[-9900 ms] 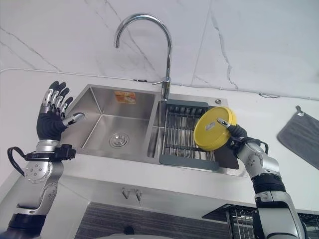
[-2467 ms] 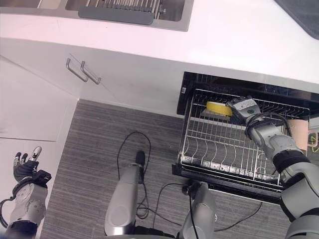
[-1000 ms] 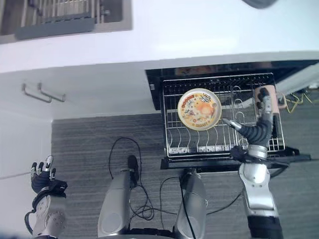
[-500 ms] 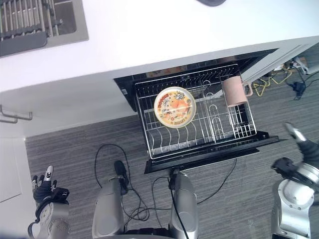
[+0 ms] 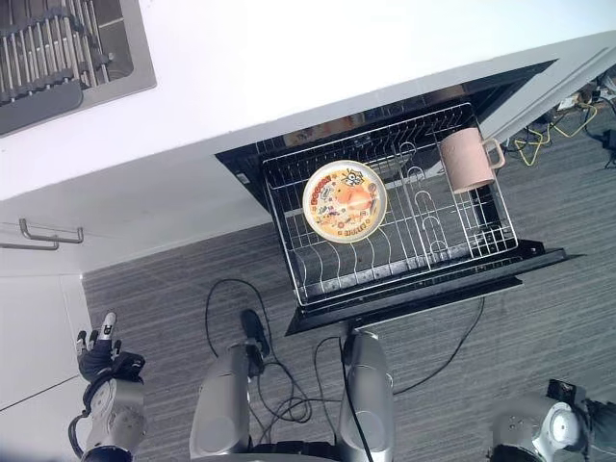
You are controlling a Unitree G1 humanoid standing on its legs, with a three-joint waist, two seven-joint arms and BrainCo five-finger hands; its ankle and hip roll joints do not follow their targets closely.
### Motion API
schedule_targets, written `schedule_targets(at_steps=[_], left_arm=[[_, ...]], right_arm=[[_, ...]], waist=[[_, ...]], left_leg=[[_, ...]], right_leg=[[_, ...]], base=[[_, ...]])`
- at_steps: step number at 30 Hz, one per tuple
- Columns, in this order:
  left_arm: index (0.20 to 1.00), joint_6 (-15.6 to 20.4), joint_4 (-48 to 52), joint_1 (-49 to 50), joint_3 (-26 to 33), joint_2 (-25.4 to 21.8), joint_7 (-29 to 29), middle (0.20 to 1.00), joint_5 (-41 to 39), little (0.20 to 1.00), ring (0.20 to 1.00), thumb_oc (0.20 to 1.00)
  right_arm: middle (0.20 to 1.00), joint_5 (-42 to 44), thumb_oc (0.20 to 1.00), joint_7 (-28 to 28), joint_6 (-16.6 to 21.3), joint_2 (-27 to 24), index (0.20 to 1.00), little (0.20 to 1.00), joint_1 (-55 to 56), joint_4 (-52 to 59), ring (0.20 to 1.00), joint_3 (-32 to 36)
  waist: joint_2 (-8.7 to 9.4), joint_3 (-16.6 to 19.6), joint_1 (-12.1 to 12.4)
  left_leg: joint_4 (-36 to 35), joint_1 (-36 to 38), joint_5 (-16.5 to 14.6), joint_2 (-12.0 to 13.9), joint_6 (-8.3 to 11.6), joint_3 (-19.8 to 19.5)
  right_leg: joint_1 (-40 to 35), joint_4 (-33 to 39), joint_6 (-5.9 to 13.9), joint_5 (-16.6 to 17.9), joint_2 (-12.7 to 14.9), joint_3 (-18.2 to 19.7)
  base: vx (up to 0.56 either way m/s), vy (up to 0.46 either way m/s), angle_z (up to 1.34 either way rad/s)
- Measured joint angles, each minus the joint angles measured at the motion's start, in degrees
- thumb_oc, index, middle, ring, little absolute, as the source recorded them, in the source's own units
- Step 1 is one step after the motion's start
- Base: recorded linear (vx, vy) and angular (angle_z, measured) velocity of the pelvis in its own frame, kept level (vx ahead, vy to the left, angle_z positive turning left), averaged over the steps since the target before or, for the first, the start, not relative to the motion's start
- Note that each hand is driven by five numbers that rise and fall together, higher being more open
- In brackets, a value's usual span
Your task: Place the dishes in the dishwasher.
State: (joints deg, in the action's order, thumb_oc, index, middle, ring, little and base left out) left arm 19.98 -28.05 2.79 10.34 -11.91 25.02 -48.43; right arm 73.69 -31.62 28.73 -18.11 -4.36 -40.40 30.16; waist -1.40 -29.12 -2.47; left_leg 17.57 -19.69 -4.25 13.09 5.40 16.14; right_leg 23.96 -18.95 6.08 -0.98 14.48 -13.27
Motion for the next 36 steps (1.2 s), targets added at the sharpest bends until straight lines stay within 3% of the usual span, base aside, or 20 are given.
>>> schedule_targets(at_steps=[5, 8, 10, 19, 21, 26, 31, 36], left_arm=[[1.000, 0.27, 1.67, -0.51, -1.61, 0.41, 1.86, 1.000, 0.13, 1.000, 1.000, 1.000], [1.000, 0.26, 3.09, 0.27, -1.78, 0.24, 2.32, 1.000, 0.24, 1.000, 1.000, 1.000], [1.000, 0.11, 3.38, 1.22, -1.60, -0.09, 2.78, 1.000, 0.24, 1.000, 1.000, 1.000], [1.000, -1.67, 5.72, 2.45, -1.90, -0.13, 3.05, 1.000, 0.25, 1.000, 1.000, 1.000], [1.000, -2.10, 5.70, 2.82, -1.89, -0.13, 2.95, 1.000, 0.29, 1.000, 1.000, 1.000], [1.000, -3.87, 6.16, 4.32, -1.87, -0.57, 1.64, 1.000, 2.43, 1.000, 1.000, 1.000], [1.000, -6.52, 6.82, 4.34, -1.83, -3.93, 1.42, 1.000, 2.55, 1.000, 1.000, 1.000], [1.000, -8.50, 4.28, 4.56, -1.81, -4.10, 0.89, 1.000, 4.62, 1.000, 1.000, 1.000]], right_arm=[[0.200, 18.22, 0.200, 17.93, -11.51, 6.74, 0.200, 0.200, -3.80, 4.97, 0.200, -13.49], [0.200, 21.39, 0.200, 22.80, -15.81, 6.91, 0.200, 0.200, -4.34, 6.84, 0.200, -15.77], [0.200, 22.05, 0.200, 23.98, -16.99, 6.14, 0.200, 0.200, -4.07, 7.14, 0.200, -15.76], [0.200, 19.26, 0.200, 19.17, -17.39, 4.32, 0.200, 0.200, -2.64, 20.16, 0.200, -15.64], [0.200, 16.29, 0.200, 18.16, -19.88, 2.06, 0.200, 0.200, -4.90, 25.37, 0.200, -15.90], [0.200, 8.86, 0.200, 16.32, -24.65, -2.00, 0.200, 0.200, -10.31, 25.35, 0.200, -15.26], [0.200, 5.55, 0.200, 14.07, -28.39, -3.75, 0.200, 0.200, -16.61, 22.50, 0.200, -13.88], [0.200, 1.33, 0.200, 13.28, -33.44, -13.44, 0.200, 0.200, -26.91, 10.82, 0.200, -13.75]], waist=[[-1.20, 0.42, 1.06], [-3.23, 1.63, 2.73], [-3.39, 1.74, 3.00], [-3.47, 1.77, 2.98], [-3.49, 1.77, 3.52], [-3.74, 1.88, 5.67], [-4.07, 2.06, 7.85], [-6.33, 3.49, 9.87]], left_leg=[[0.53, -0.04, 0.42, -0.07, 0.58, -0.71], [0.05, -0.30, 0.58, -0.28, 0.86, -1.45], [0.04, -0.37, 0.59, -0.32, 0.87, -1.70], [1.91, -2.42, 0.59, -0.37, 0.86, -2.97], [2.58, -2.56, 0.55, -0.26, 0.85, -3.15], [3.80, -3.30, 0.51, -0.40, 0.90, -4.72], [4.70, -3.31, 0.40, -0.39, 1.01, -6.77], [5.58, -3.21, 0.23, -1.48, 1.21, -8.31]], right_leg=[[1.60, -4.15, -0.83, -2.33, 0.83, 0.09], [2.51, -6.19, -1.38, -3.58, 1.14, -0.01], [3.02, -7.59, -1.45, -4.29, 1.42, -0.08], [4.98, -10.46, -2.30, -5.08, 1.97, -0.12], [4.98, -11.20, -3.20, -5.79, 2.12, -0.17], [4.63, -13.45, -2.74, -6.41, 3.16, -1.57], [4.25, -17.42, -3.79, -9.52, 4.11, -3.27], [2.81, -19.68, -4.14, -11.42, 6.17, -4.79]], base=[[-0.01, -0.113, 0.06], [0.00, -0.072, 0.11], [0.00, -0.063, 0.06], [0.01, -0.020, 0.04], [0.05, -0.036, 0.04], [0.05, -0.077, 0.16], [0.07, -0.059, 0.22], [0.08, -0.007, 0.23]])
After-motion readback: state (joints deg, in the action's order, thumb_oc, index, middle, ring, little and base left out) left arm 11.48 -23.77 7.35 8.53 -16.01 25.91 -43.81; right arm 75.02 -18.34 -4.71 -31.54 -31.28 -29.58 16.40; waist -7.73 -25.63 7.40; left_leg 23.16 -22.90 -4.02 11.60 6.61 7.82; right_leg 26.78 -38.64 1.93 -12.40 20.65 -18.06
